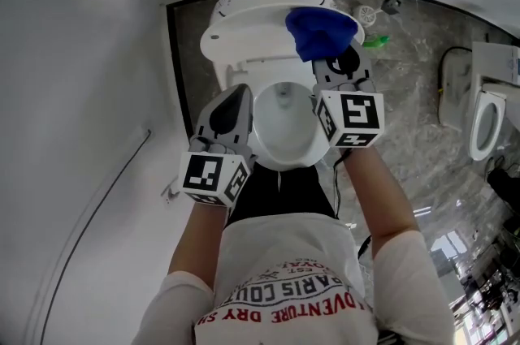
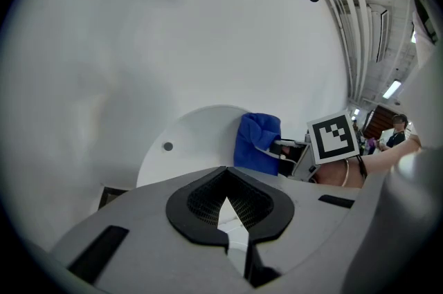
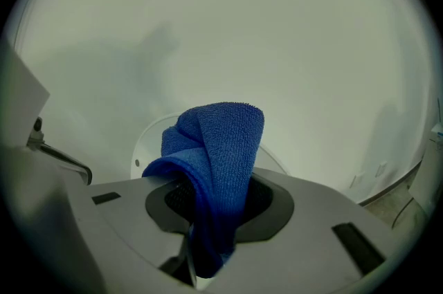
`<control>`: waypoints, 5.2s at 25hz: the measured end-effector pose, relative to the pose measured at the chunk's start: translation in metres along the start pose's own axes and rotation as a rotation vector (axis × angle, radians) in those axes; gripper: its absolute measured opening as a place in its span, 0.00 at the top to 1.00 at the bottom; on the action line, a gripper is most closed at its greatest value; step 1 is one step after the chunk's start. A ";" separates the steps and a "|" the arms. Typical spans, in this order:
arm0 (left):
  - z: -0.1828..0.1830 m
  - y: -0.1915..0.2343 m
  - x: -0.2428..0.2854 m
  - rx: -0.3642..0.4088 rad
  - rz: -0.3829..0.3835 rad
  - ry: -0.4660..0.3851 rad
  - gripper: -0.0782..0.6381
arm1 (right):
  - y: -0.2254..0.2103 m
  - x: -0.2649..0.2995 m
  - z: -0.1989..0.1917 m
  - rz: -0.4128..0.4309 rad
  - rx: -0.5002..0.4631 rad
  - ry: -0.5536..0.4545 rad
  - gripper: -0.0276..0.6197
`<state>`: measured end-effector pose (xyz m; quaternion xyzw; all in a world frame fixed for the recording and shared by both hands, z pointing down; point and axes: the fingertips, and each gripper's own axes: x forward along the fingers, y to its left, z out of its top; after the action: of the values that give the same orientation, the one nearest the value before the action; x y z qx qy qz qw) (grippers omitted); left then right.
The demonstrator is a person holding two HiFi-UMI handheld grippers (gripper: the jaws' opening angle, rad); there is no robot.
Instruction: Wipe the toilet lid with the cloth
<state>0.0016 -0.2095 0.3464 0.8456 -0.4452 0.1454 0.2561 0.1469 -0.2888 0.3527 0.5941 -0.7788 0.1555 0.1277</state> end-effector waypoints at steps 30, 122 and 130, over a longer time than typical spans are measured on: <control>-0.063 0.056 -0.033 -0.105 0.098 0.017 0.88 | 0.060 -0.014 -0.083 0.012 0.085 0.137 0.81; -0.184 0.121 -0.031 -0.223 0.207 0.111 0.88 | 0.154 0.041 -0.207 0.197 0.057 0.252 0.81; -0.213 0.167 -0.053 -0.238 0.260 0.084 0.88 | 0.194 0.082 -0.233 0.259 0.040 0.201 0.81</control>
<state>-0.1700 -0.1325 0.5481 0.7378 -0.5539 0.1586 0.3517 -0.0583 -0.2220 0.5804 0.4728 -0.8287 0.2450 0.1721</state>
